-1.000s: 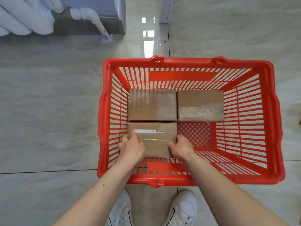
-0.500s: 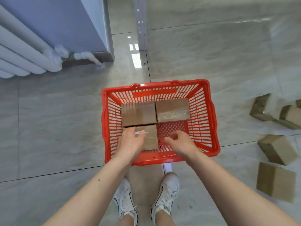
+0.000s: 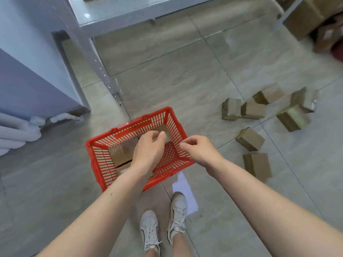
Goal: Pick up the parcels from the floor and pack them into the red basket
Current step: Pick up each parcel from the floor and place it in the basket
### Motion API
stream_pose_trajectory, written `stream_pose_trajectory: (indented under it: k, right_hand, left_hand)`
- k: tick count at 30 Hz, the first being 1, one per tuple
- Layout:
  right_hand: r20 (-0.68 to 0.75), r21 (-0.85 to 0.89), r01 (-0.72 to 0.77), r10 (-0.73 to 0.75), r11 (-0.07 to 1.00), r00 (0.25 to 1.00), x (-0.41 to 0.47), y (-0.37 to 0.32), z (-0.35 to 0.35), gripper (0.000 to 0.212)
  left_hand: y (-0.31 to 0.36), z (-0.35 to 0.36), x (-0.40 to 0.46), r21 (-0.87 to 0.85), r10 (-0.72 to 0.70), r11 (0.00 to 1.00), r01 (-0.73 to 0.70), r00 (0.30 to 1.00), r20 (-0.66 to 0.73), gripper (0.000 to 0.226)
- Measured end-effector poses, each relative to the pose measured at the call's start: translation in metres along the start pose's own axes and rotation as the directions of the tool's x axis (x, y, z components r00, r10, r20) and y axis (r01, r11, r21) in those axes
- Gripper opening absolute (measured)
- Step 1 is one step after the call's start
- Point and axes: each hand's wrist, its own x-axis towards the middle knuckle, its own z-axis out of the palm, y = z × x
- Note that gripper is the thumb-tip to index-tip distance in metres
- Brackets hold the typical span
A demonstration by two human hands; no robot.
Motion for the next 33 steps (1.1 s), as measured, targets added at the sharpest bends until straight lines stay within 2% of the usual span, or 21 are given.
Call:
stream_pose_trajectory:
  k: [4, 9, 12, 23, 27, 31, 33]
  right_hand:
    - [-0.084, 0.114, 0.001, 0.009, 0.993, 0.996, -0.017, 0.018, -0.047, 0.020]
    - [-0.177, 0.232, -0.049, 0.091, 0.971, 0.980, -0.031, 0.060, -0.116, 0.018]
    - [-0.211, 0.282, -0.071, 0.134, 0.957, 0.968, -0.035, 0.090, -0.160, 0.020]
    - [-0.255, 0.372, -0.092, 0.197, 0.923, 0.947, -0.030, 0.212, -0.338, 0.014]
    - [-0.267, 0.395, -0.096, 0.214, 0.914, 0.940, -0.022, 0.238, -0.398, 0.019]
    - [-0.281, 0.425, -0.090, 0.226, 0.901, 0.933, -0.011, 0.253, -0.456, 0.007]
    - [-0.292, 0.442, -0.090, 0.238, 0.892, 0.927, -0.002, 0.257, -0.486, 0.009]
  left_hand:
    - [0.028, 0.032, -0.020, 0.027, 0.027, 0.999, -0.028, 0.998, 0.063, 0.043]
    - [0.064, 0.091, -0.045, 0.071, 0.059, 0.995, -0.071, 0.984, 0.169, 0.036]
    - [0.088, 0.136, -0.057, 0.100, 0.085, 0.989, -0.106, 0.977, 0.196, 0.040]
    - [0.179, 0.326, -0.111, 0.101, 0.091, 0.987, -0.121, 0.961, 0.260, 0.041]
    - [0.209, 0.383, -0.120, 0.095, 0.084, 0.989, -0.115, 0.957, 0.276, 0.040]
    - [0.244, 0.428, -0.116, 0.088, 0.097, 0.988, -0.127, 0.953, 0.288, 0.037]
    - [0.264, 0.450, -0.110, 0.087, 0.098, 0.988, -0.129, 0.951, 0.293, 0.037]
